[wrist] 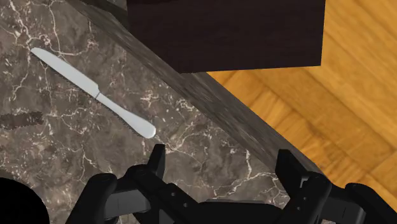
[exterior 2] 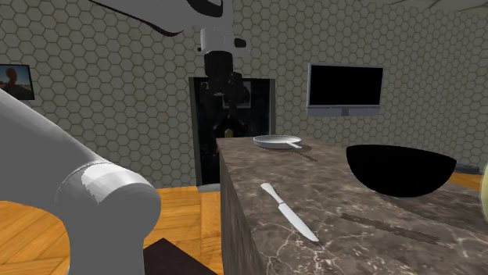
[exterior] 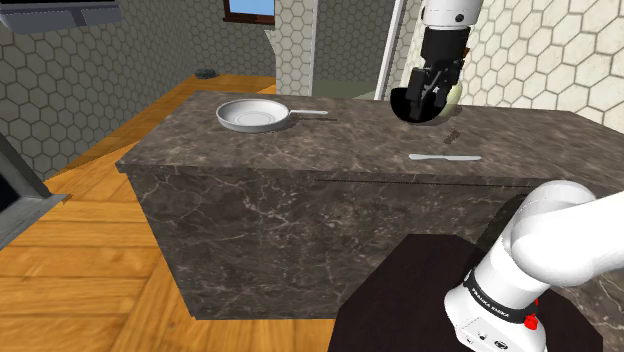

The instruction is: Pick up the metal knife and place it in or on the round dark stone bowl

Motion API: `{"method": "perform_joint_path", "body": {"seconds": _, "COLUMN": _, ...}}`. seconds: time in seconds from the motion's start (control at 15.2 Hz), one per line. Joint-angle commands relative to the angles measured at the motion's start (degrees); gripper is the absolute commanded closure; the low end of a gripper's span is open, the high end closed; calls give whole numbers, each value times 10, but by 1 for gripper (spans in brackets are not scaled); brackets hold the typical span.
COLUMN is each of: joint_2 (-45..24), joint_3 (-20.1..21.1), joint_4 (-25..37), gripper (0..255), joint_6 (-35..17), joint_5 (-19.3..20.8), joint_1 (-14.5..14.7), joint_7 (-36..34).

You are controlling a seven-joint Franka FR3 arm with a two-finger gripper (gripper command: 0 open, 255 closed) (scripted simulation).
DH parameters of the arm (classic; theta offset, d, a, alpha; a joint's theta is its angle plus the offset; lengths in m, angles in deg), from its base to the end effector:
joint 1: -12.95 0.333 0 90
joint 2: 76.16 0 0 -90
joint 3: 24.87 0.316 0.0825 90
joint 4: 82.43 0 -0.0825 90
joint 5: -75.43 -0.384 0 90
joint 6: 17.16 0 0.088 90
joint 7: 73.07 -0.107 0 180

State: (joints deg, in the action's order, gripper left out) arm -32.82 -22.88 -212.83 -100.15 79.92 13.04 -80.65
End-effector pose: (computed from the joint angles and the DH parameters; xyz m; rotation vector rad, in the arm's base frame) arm 0.3026 0.0055 0.6090 3.0280 -0.1714 -0.0955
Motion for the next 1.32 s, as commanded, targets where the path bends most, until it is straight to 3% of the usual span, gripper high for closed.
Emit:
{"method": "perform_joint_path", "body": {"seconds": 0.0, "joint_2": 0, "joint_3": 0, "joint_4": 0, "gripper": 0, "joint_6": 0, "joint_5": 0, "joint_1": 0, "joint_7": 0}}
{"method": "perform_joint_path", "body": {"seconds": 0.66, "joint_2": 179, "joint_3": -205, "joint_4": -175, "gripper": 0, "joint_6": -94, "joint_5": 118, "joint_1": 38, "joint_7": 333}}
{"method": "perform_joint_path", "body": {"seconds": 0.99, "joint_2": 203, "joint_3": -339, "joint_4": -202, "gripper": 0, "joint_6": -144, "joint_5": 192, "joint_1": 55, "joint_7": 506}}
{"method": "perform_joint_path", "body": {"seconds": 1.25, "joint_2": 189, "joint_3": -456, "joint_4": -190, "gripper": 0, "joint_6": -186, "joint_5": 244, "joint_1": 90, "joint_7": 642}}
